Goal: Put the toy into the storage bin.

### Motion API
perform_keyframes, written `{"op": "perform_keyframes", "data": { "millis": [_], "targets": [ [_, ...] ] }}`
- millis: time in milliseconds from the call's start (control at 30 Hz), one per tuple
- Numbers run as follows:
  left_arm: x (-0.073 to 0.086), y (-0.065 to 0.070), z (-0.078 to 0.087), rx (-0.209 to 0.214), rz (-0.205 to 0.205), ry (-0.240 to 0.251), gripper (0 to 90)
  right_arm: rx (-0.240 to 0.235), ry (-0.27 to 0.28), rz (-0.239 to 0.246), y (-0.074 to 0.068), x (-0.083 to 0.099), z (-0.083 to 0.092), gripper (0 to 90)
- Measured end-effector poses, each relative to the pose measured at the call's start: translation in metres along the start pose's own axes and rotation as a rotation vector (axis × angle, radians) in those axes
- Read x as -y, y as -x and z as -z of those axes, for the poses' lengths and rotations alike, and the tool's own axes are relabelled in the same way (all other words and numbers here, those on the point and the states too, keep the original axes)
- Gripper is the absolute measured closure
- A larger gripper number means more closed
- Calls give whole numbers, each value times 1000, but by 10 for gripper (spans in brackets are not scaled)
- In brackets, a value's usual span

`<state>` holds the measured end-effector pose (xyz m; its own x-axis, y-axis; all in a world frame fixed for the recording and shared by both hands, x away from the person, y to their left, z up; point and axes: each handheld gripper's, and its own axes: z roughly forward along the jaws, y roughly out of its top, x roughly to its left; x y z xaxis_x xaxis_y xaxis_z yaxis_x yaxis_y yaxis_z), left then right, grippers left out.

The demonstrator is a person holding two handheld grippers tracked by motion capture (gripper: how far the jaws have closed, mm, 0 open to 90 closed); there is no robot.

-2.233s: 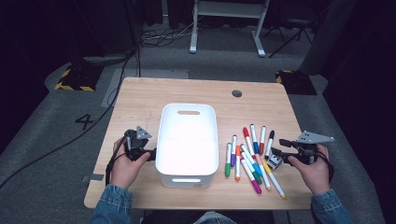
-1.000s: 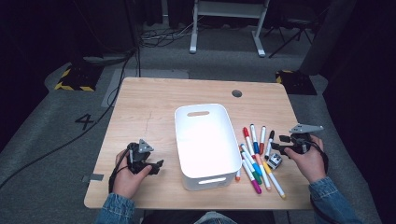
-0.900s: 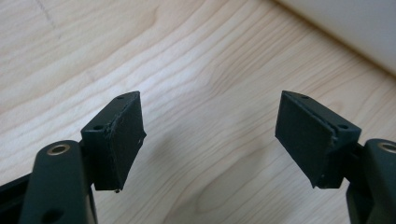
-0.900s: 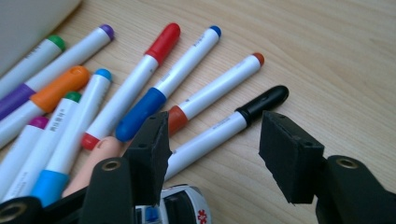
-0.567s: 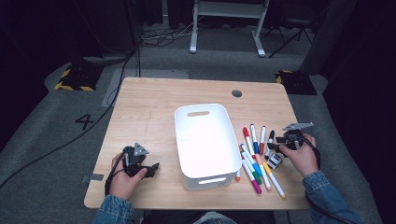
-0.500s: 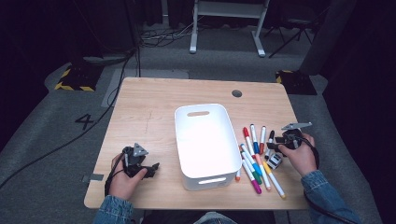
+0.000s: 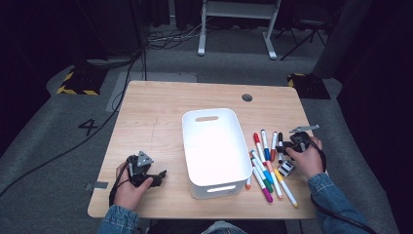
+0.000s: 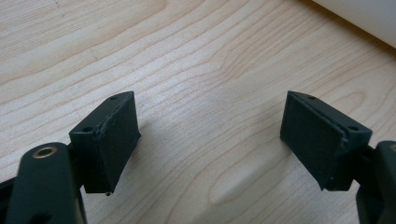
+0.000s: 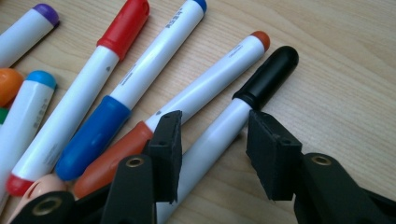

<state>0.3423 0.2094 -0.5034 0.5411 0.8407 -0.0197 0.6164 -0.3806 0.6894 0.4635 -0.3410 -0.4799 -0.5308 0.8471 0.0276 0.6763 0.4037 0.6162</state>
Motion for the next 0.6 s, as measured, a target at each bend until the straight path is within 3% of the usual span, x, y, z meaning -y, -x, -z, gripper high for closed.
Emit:
{"op": "perform_keyframes", "data": {
  "millis": [600],
  "targets": [
    [0, 0, 0, 2, 1, 0, 196, 49, 3, -58, 7, -9, -9, 724]
  ]
}}
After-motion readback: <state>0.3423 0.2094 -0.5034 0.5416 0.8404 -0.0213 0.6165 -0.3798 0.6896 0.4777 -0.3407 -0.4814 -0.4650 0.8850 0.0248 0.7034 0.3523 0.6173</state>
